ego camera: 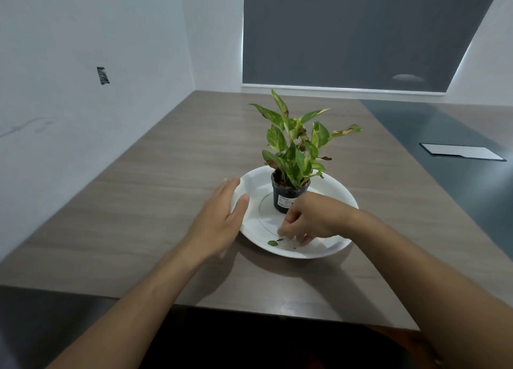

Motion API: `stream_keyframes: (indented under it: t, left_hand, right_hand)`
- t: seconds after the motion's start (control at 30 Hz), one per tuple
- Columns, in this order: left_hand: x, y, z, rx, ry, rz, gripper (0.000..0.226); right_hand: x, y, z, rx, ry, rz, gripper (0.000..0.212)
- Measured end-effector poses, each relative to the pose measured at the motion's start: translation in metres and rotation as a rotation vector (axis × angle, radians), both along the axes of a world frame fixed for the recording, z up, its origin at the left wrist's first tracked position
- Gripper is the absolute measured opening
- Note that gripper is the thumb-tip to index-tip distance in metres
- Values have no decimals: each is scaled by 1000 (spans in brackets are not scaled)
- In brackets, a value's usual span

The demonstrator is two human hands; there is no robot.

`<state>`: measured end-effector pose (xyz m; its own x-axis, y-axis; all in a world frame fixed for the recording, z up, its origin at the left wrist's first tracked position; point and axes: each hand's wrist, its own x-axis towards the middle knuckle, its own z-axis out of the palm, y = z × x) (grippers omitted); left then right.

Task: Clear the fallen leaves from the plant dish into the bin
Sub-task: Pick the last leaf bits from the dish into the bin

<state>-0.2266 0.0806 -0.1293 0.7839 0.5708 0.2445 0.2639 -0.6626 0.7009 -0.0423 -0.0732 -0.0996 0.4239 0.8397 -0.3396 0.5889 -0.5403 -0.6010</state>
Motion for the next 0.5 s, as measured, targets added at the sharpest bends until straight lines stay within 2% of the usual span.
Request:
stream_keyframes:
  t: [0.1,0.17,0.23,0.33,0.5]
  left_hand:
    - [6,-6,6,-239,-139,72,34]
    - [10,-8,6,-270,-156,79,32]
    - [10,-7,2,-143,-98,53,43]
    - [9,1,-9,62,116,-12,53]
    - [6,7,-22,172,273,-79,64]
  right_hand:
    - [0,3,5,70,3,10,18]
    - [-4,7,3,66,-51,65,17]
    - [-8,10,-1,28,-125,127,15]
    - [-6,9,-2,-11,-200,161,13]
    - [0,4,0,6,-192,131,10]
